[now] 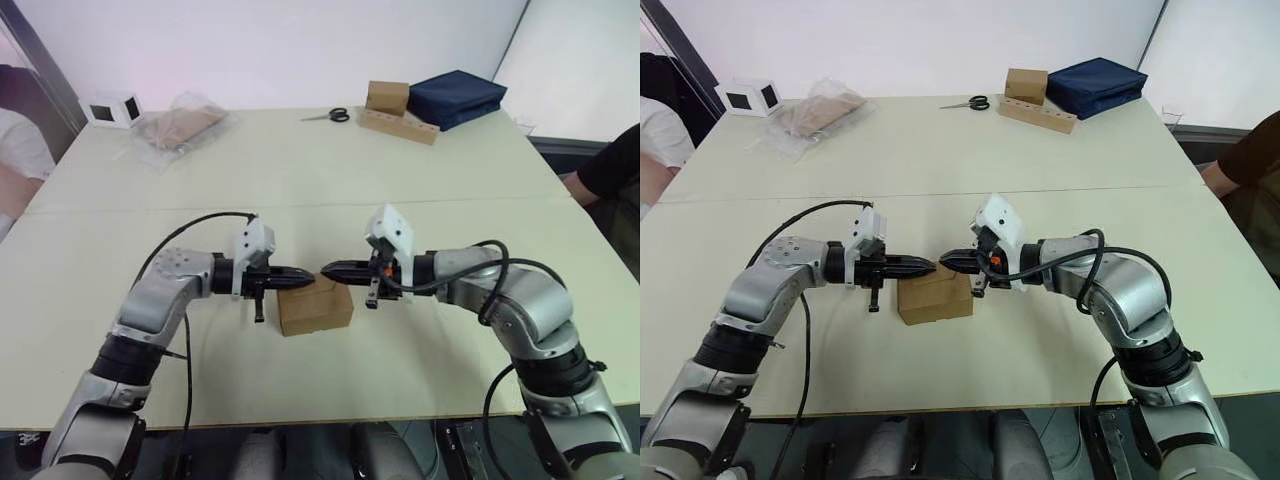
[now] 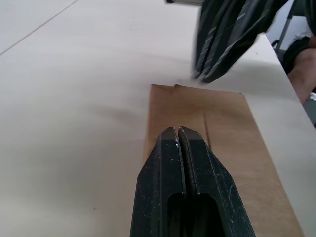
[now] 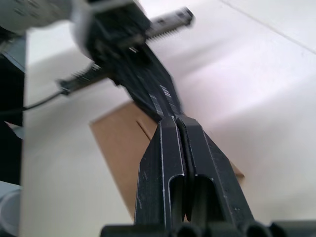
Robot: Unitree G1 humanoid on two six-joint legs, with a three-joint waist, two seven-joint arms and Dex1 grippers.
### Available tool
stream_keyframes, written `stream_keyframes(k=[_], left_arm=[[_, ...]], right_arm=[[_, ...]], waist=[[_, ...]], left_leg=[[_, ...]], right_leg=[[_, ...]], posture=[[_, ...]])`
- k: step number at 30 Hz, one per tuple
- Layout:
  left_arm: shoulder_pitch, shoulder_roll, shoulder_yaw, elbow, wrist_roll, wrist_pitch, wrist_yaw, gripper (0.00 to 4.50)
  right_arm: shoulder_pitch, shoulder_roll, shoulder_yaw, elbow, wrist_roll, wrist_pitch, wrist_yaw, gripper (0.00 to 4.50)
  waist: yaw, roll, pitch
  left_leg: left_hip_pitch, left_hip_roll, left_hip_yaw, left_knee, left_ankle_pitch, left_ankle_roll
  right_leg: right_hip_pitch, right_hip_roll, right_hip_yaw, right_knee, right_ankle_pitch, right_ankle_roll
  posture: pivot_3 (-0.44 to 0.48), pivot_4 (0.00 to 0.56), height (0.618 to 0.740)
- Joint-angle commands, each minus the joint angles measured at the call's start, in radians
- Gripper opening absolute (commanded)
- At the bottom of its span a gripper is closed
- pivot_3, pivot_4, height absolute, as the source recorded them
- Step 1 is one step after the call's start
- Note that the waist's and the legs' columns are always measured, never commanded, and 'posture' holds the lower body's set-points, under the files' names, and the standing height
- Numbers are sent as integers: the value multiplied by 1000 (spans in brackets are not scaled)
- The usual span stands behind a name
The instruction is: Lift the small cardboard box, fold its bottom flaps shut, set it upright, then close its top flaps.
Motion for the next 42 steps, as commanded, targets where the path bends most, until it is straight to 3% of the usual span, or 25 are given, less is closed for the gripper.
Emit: stream_keyframes(k=[1,8,16,29,35,42], left_arm=[[10,23,29,-48,-29,43,11,46],[80,66,38,-143,-43,82,37,46],[115,65,31,-136,-27,67,82,46],[62,97,213,-281,-237,237,150,46],[87,167,310,-355,-305,308,202,46],[183,296,498,-482,-475,442,232,46]], right_arm=[[-1,32,42,25,-27,-47,0,0],[30,15,160,104,-136,-140,33,0],[11,15,140,117,-144,-149,62,0],[-68,4,-106,-28,62,13,46,0],[-56,-101,-168,-95,115,50,77,0],[65,-355,-319,-177,199,65,199,0]], waist=[[0,0,0],[-1,0,0],[0,0,0],[0,0,0],[1,0,0],[3,0,0]], left_leg=[[0,0,0,0,0,0],[0,0,0,0,0,0],[1,0,0,0,0,0],[0,0,0,0,0,0],[0,0,0,0,0,0],[0,0,0,-1,0,0]], right_leg=[[0,0,0,0,0,0],[0,0,0,0,0,0],[2,0,0,0,0,0],[0,0,0,0,0,0],[0,0,0,0,0,0],[0,0,0,-2,0,0]], posture=[[0,150,740],[0,150,740],[0,150,740],[0,150,740],[0,150,740],[0,150,740]])
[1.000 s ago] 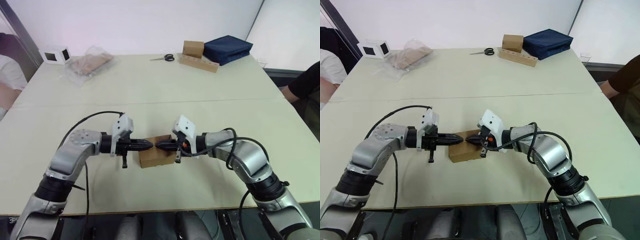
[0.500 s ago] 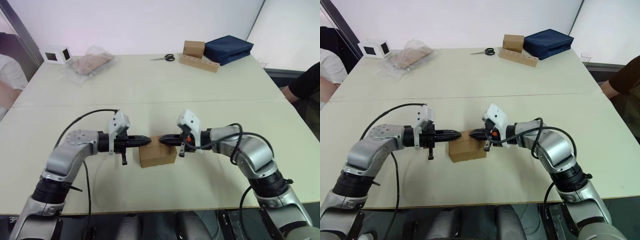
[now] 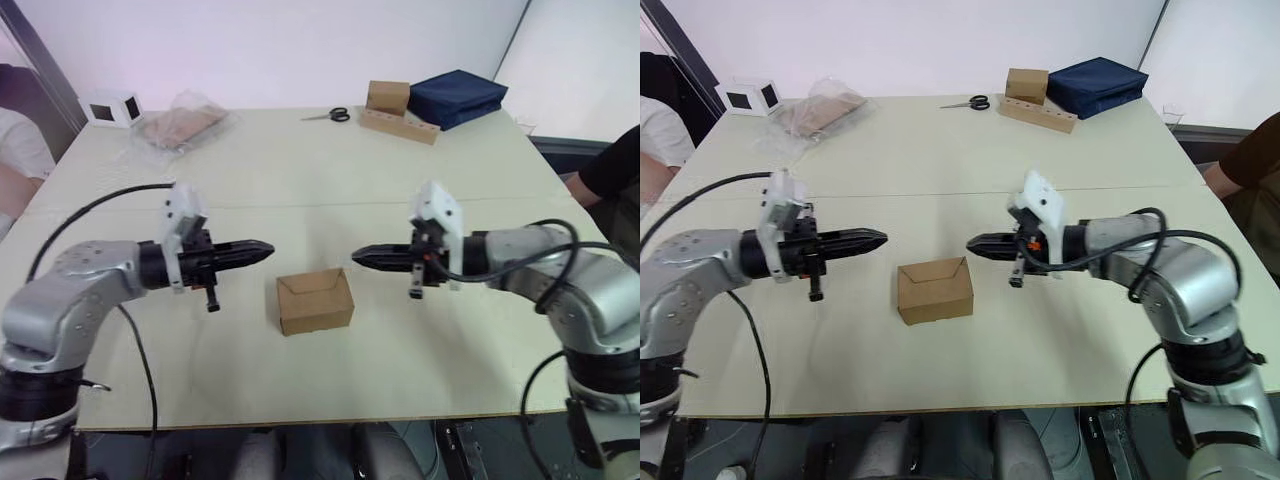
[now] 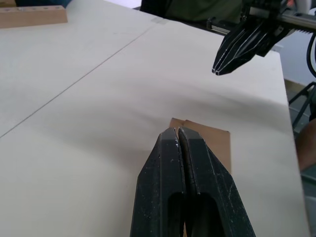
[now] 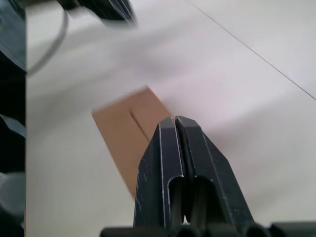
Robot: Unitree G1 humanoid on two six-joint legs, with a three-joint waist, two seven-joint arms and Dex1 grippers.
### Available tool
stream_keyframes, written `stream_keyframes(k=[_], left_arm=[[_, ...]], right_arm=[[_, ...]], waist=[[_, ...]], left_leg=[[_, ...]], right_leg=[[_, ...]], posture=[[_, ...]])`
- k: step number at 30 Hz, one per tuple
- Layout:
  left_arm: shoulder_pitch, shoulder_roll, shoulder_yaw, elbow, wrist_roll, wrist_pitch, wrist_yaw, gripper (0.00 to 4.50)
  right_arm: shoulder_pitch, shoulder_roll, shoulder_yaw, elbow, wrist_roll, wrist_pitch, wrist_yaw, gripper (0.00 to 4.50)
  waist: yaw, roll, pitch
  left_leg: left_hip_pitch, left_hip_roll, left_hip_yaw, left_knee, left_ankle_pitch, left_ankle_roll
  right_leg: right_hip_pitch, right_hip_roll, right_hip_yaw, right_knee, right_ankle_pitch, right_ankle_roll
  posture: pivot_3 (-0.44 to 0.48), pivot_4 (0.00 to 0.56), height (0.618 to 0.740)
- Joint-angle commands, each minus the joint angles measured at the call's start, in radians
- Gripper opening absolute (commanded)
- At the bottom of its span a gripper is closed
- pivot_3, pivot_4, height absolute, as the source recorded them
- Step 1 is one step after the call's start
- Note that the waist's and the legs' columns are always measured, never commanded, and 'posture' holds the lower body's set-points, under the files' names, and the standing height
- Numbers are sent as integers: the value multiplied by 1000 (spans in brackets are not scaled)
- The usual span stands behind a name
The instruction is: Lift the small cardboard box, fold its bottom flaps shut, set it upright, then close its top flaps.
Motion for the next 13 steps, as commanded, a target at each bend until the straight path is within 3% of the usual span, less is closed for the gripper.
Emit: stream_keyframes(k=[1,6,13], left_arm=[[55,67,120,-78,-74,42,9,46],[234,151,282,-96,-87,58,-33,46],[407,166,389,-107,-75,3,-83,46]], right_arm=[[68,-114,-118,-74,62,4,75,0],[209,-263,-252,-96,105,-1,169,0],[294,-329,-352,-108,152,-22,223,0]], waist=[[0,0,0],[-3,0,0],[2,0,0]], left_leg=[[0,0,0,0,0,0],[1,0,1,-1,0,0],[2,1,2,-3,0,0]], right_leg=[[0,0,0,0,0,0],[1,0,0,-1,0,0],[2,0,1,-3,0,0]], posture=[[0,150,740],[0,150,740],[0,150,740]])
